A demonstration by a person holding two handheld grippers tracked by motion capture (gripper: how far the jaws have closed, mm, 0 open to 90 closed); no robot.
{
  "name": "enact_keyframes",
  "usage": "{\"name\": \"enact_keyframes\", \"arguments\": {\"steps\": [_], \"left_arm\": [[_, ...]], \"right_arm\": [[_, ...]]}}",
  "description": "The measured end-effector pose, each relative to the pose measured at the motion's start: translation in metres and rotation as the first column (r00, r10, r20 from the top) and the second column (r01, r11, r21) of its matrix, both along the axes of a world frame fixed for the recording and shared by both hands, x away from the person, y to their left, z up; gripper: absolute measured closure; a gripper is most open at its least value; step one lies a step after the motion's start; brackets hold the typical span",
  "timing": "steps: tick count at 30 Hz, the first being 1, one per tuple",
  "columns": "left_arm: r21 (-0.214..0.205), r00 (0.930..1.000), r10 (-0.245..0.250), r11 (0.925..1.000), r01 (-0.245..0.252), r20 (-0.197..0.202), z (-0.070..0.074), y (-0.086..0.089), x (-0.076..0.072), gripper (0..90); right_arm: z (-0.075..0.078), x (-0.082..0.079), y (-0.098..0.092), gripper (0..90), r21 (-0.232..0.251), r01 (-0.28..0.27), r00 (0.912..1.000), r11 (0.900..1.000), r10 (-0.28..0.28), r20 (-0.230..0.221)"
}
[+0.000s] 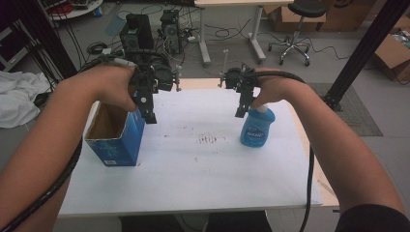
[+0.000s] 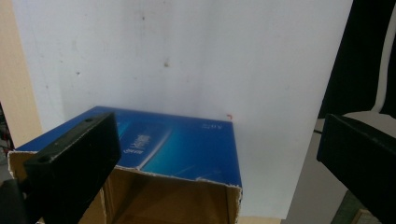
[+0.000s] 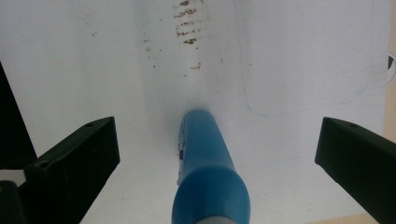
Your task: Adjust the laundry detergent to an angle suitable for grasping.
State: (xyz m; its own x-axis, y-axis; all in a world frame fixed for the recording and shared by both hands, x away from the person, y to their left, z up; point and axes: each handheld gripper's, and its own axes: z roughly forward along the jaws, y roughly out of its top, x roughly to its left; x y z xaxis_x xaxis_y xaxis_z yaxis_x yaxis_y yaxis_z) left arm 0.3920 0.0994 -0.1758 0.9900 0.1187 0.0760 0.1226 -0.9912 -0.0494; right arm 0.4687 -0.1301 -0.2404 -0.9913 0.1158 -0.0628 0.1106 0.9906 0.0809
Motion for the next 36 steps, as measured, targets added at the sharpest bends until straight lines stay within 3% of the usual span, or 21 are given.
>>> {"name": "enact_keyframes", "arguments": {"steps": [6,14,36], "left_arm": [[-0.004,1.0000,-0.004,1.0000,0.004,0.007,0.005,-0.006,-0.001,0.1],[0.002,0.9999,-0.008,1.0000,0.008,0.007,0.007,-0.012,0.000,0.1],[0.004,0.9999,-0.013,0.9999,0.013,0.002,0.002,-0.017,-0.001,0.1]], "right_arm": [[0.011,-0.002,-0.023,0.0,0.045,0.027,0.9996,0.9987,-0.027,0.005],[0.013,-0.003,-0.043,0.0,0.044,0.045,0.9989,0.9980,-0.045,0.010],[-0.012,0.000,-0.075,0.0,0.032,0.085,0.9962,0.9959,-0.084,-0.021]]}}
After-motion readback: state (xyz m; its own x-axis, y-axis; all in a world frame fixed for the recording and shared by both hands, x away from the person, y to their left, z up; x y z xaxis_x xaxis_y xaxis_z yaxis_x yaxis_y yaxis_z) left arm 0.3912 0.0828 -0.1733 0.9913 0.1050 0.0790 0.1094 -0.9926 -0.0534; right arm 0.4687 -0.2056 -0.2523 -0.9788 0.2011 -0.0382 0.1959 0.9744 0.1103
